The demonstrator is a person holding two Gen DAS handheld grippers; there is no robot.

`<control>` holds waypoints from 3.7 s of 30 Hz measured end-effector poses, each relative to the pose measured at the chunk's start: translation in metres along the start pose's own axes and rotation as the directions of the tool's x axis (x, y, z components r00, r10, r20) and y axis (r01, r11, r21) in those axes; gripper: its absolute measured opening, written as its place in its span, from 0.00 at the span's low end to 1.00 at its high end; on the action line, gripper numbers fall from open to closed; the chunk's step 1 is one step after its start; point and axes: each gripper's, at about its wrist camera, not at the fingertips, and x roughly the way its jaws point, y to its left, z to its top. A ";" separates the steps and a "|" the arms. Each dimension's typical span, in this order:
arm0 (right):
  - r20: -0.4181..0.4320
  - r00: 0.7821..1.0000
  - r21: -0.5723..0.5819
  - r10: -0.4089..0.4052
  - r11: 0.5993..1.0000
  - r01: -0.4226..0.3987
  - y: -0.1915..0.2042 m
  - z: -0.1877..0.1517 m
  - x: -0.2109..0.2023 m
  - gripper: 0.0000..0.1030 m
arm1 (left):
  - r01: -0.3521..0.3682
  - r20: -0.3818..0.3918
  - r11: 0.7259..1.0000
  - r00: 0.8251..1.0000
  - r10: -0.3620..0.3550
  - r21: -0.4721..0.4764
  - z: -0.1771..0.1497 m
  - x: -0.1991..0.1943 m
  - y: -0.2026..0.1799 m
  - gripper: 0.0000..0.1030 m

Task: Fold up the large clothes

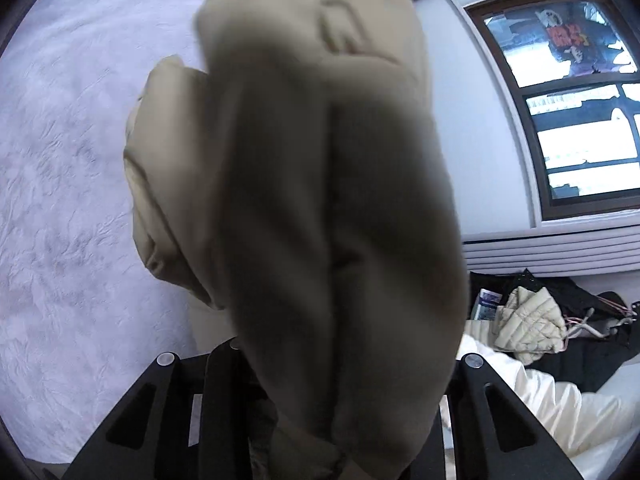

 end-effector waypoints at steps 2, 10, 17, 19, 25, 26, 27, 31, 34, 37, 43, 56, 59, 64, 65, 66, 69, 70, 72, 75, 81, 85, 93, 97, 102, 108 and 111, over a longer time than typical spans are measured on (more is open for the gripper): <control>-0.012 0.999 0.029 0.046 0.999 -0.045 -0.007 0.002 -0.002 0.00 | -0.028 -0.006 0.999 1.000 0.028 0.016 0.007 0.009 -0.018 0.32; 0.083 0.992 0.064 0.093 0.993 -0.099 -0.054 -0.024 -0.089 0.03 | -0.060 -0.093 0.992 0.993 0.071 0.113 0.026 0.046 -0.075 0.65; 0.205 0.975 0.212 0.081 0.969 -0.125 -0.118 -0.082 -0.147 0.03 | 0.110 -0.203 0.979 0.976 -0.075 0.171 0.042 0.109 -0.093 0.75; 0.229 0.971 0.251 0.074 0.959 -0.132 -0.128 -0.099 -0.157 0.03 | 0.115 -0.192 0.976 0.978 -0.078 0.187 0.046 0.133 -0.092 0.81; 0.297 0.954 0.258 0.045 0.958 -0.126 -0.119 -0.148 -0.194 0.62 | 0.079 -0.177 0.968 0.983 -0.037 0.239 0.071 0.179 -0.101 0.81; 0.321 0.944 0.231 0.073 0.961 -0.153 -0.114 -0.154 -0.202 0.78 | 0.076 -0.177 0.966 0.984 -0.032 0.245 0.072 0.183 -0.103 0.81; 0.334 0.936 0.199 0.113 0.962 -0.187 -0.106 -0.160 -0.209 0.78 | 0.073 -0.177 0.965 0.984 -0.028 0.250 0.073 0.184 -0.104 0.81; 0.314 0.921 0.078 0.229 0.961 -0.266 -0.067 -0.165 -0.217 0.78 | 0.055 -0.176 0.960 0.984 -0.006 0.276 0.074 0.206 -0.122 0.81; 0.287 0.925 0.036 0.247 0.963 -0.268 -0.037 -0.148 -0.207 0.78 | 0.022 -0.153 0.944 0.988 0.030 0.330 0.076 0.204 -0.138 0.81; 0.275 0.955 0.090 0.115 0.985 -0.145 -0.020 -0.127 -0.189 0.78 | 0.001 -0.063 0.915 0.998 0.027 0.403 0.079 0.173 -0.148 0.81; 0.322 0.939 0.202 -0.120 0.978 0.056 -0.035 -0.129 -0.186 0.11 | -0.197 0.223 0.891 0.968 0.112 0.408 0.088 0.105 -0.122 0.81; 0.320 0.916 0.336 -0.242 0.933 0.129 -0.113 -0.152 -0.181 0.11 | -0.333 0.241 0.875 0.935 0.260 0.352 0.111 0.193 -0.110 0.81; 0.321 0.919 0.378 -0.228 0.921 0.096 -0.143 -0.164 -0.176 0.11 | -0.342 0.227 0.865 0.935 0.273 0.367 0.115 0.217 -0.124 0.81; 0.331 0.934 0.422 -0.134 0.906 -0.019 -0.182 -0.164 -0.167 0.12 | -0.372 0.214 0.856 0.926 0.312 0.359 0.117 0.240 -0.127 0.82; 0.327 0.938 0.425 -0.113 0.904 -0.039 -0.188 -0.165 -0.165 0.12 | -0.375 0.213 0.855 0.925 0.316 0.358 0.118 0.241 -0.127 0.82; 0.317 0.944 0.429 -0.089 0.901 -0.059 -0.192 -0.164 -0.164 0.12 | -0.378 0.212 0.853 0.924 0.320 0.360 0.118 0.242 -0.127 0.82; 0.296 0.954 0.417 -0.045 0.905 -0.086 -0.196 -0.162 -0.176 0.18 | -0.386 0.212 0.849 0.921 0.328 0.361 0.117 0.241 -0.124 0.82; 0.287 0.956 0.407 -0.067 0.912 -0.059 -0.194 -0.161 -0.183 0.22 | -0.386 0.211 0.850 0.920 0.329 0.359 0.117 0.240 -0.123 0.82; 0.298 0.947 0.368 -0.121 0.930 0.003 -0.186 -0.162 -0.205 0.31 | -0.387 0.209 0.851 0.920 0.331 0.354 0.117 0.238 -0.121 0.82; 0.361 0.928 0.304 -0.092 0.952 -0.023 -0.180 -0.157 -0.234 0.41 | -0.386 0.207 0.852 0.920 0.332 0.352 0.117 0.236 -0.119 0.82; 0.274 0.962 0.141 0.015 0.988 -0.055 -0.165 -0.116 -0.226 0.51 | -0.406 0.215 0.846 0.912 0.350 0.345 0.116 0.235 -0.119 0.84; 0.099 0.995 0.121 -0.014 0.993 0.002 -0.174 -0.117 -0.184 0.29 | -0.416 0.219 0.845 0.907 0.360 0.336 0.114 0.233 -0.121 0.84; 0.035 0.999 0.150 0.038 0.988 -0.043 -0.198 -0.138 -0.156 0.13 | -0.453 0.229 0.837 0.889 0.398 0.305 0.092 0.200 -0.132 0.84; -0.005 1.000 0.102 0.021 0.995 -0.021 -0.191 -0.137 -0.148 0.13 | -0.468 0.230 0.845 0.879 0.417 0.258 0.069 0.173 -0.132 0.84; -0.011 1.000 0.098 0.022 0.995 -0.021 -0.188 -0.131 -0.157 0.14 | -0.462 0.186 0.872 0.882 0.433 0.159 0.040 0.153 -0.115 0.84; -0.018 1.000 0.087 -0.018 0.996 0.019 -0.171 -0.118 -0.162 0.18 | -0.445 0.173 0.894 0.886 0.431 0.049 0.013 0.136 -0.085 1.00; -0.020 0.999 0.107 -0.049 0.993 0.051 -0.162 -0.109 -0.161 0.18 | -0.431 0.154 0.902 0.894 0.422 0.031 0.008 0.134 -0.073 1.00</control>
